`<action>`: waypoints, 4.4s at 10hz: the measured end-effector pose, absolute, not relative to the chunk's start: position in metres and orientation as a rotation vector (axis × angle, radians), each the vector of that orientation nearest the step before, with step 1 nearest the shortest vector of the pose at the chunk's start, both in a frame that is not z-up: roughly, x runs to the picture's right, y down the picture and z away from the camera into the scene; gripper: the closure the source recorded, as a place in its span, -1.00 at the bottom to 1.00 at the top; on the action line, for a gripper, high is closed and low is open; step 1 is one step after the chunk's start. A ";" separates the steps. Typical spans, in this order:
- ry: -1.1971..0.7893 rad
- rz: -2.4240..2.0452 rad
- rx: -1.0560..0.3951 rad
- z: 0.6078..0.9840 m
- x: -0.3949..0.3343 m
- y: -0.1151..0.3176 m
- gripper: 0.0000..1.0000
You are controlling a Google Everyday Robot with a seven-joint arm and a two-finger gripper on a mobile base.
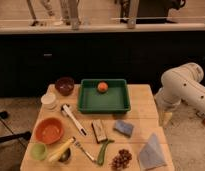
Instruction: Place sponge in paper cup
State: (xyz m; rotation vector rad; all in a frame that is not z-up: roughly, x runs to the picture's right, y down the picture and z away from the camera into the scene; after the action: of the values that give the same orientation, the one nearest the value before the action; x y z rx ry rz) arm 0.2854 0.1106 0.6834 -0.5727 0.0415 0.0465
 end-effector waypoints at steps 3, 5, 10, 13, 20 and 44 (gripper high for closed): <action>0.041 0.046 -0.573 0.683 0.285 0.111 -0.60; 0.041 0.046 -0.573 0.683 0.285 0.111 -0.60; 0.059 0.083 -0.564 0.684 0.284 0.111 -0.60; 0.100 0.266 -0.534 0.686 0.275 0.112 -0.60; 0.070 0.446 -0.478 0.697 0.255 0.122 -0.60; -0.210 0.580 -0.464 0.753 0.178 0.201 -0.60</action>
State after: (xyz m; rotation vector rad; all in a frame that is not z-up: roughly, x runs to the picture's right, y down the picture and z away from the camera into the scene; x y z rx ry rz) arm 0.1781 0.2013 0.7530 -0.4641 -0.2098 0.5800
